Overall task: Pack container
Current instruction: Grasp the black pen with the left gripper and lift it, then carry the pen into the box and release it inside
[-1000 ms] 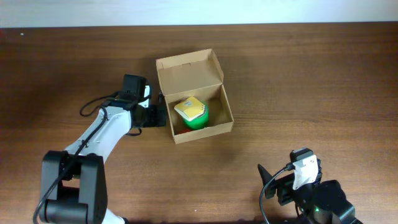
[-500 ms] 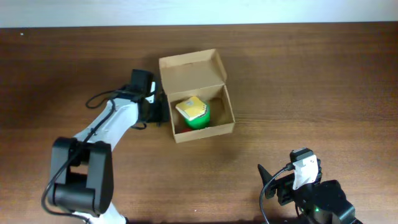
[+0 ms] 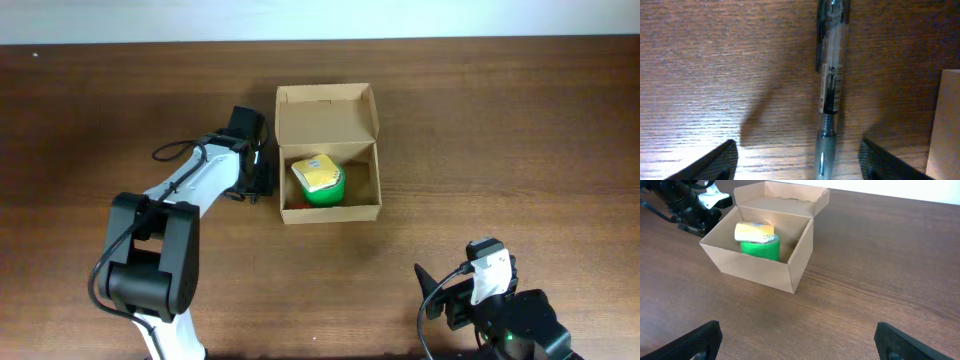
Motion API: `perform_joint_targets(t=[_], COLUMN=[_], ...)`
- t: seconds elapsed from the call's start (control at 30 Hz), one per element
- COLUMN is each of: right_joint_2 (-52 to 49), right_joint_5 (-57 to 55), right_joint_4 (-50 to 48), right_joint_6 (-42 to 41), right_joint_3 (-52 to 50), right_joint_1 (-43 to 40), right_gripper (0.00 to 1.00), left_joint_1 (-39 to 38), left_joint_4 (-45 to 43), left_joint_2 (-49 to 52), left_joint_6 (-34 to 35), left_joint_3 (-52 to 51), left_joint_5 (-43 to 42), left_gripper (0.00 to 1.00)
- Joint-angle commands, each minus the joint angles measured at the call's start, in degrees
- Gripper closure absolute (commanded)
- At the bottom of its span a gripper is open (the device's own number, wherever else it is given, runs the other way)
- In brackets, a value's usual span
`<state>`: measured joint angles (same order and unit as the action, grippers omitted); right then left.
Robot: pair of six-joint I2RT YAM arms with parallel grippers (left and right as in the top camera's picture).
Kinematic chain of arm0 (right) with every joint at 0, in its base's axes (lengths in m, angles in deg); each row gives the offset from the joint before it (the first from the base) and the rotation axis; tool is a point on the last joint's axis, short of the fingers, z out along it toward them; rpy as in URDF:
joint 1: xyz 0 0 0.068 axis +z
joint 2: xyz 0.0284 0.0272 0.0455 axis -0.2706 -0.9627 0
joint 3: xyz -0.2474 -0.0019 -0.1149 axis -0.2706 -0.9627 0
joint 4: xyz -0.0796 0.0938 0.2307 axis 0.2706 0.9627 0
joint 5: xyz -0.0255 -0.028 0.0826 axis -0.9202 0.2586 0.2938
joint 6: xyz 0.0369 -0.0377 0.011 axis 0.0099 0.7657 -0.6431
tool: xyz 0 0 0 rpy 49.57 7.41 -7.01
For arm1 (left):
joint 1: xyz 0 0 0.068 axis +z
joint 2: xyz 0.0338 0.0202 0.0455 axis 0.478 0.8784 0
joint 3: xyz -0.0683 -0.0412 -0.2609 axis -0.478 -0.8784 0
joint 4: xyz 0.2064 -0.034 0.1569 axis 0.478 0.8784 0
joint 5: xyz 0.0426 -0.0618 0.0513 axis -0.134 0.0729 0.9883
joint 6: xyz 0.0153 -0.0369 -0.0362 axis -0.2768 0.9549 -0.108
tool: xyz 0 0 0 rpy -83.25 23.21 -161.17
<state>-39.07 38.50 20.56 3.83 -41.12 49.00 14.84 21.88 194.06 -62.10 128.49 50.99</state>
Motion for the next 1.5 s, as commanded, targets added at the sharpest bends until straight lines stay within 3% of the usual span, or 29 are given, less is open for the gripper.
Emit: perform_joint_targets(t=[0.0,0.3,0.47,1.03,1.47], right_joint_2=[0.44,0.44,0.44,0.44,0.44], right_joint_5=[-0.92,-0.92,-0.92,-0.92,-0.92], right_joint_4=[-0.15,-0.13,-0.13,-0.13,-0.13], right_joint_6=[-0.46,-0.46,-0.46,-0.46,-0.46], right_joint_3=[-0.15,-0.15,-0.15,-0.15,-0.15], right_joint_1=[-0.24,-0.24,-0.24,-0.24,-0.24], right_gripper=[0.01,0.01,0.01,0.01,0.01], left_joint_1=[0.00,0.00,0.00,0.00,-0.02], left_joint_4=[-0.35,-1.38,-1.38,0.83,2.43], left_joint_2=[0.94,0.94,0.94,-0.17,-13.22], left_joint_6=[-0.11,-0.09,-0.07,-0.13,-2.14], left_joint_3=[0.55,0.52,0.52,1.73,5.75], left_joint_5=[1.31,1.29,1.31,1.36,1.29], left_gripper=[0.36,0.73,0.98,0.98,0.98])
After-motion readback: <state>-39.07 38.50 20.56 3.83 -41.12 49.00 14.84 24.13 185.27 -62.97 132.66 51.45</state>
